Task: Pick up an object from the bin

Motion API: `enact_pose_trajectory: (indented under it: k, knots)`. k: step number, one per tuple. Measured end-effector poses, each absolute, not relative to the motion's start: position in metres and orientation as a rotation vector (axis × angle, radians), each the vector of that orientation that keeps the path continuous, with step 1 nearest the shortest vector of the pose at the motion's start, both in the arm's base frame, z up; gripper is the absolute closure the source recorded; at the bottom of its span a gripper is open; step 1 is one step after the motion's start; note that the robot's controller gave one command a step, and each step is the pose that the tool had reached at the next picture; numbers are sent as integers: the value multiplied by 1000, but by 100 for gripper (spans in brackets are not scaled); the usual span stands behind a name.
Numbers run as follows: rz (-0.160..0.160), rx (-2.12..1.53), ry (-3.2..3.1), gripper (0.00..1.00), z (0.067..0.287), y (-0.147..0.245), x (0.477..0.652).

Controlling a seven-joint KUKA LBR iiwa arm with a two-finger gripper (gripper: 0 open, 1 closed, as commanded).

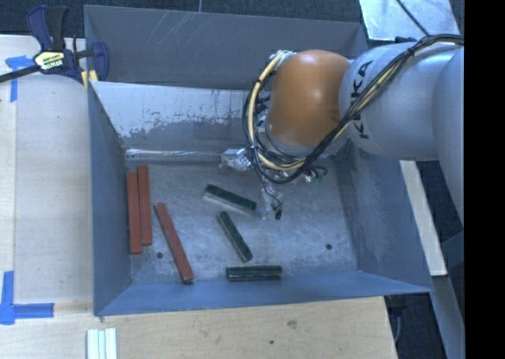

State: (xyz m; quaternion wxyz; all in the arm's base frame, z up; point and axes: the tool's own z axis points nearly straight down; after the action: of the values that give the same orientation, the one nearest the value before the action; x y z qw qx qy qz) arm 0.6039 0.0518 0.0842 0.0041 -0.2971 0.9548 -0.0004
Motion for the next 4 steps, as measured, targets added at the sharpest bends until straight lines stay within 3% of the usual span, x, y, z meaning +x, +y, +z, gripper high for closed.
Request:
enact_pose_trajectory:
  k: [1,2,3,4]
  knots:
    - [4,-885,3013,0,70,96,595]
    - [1,-859,3020,0,70,86,588]
    - [2,-856,3017,100,72,87,589]
    - [-1,-1370,2819,100,113,109,576]
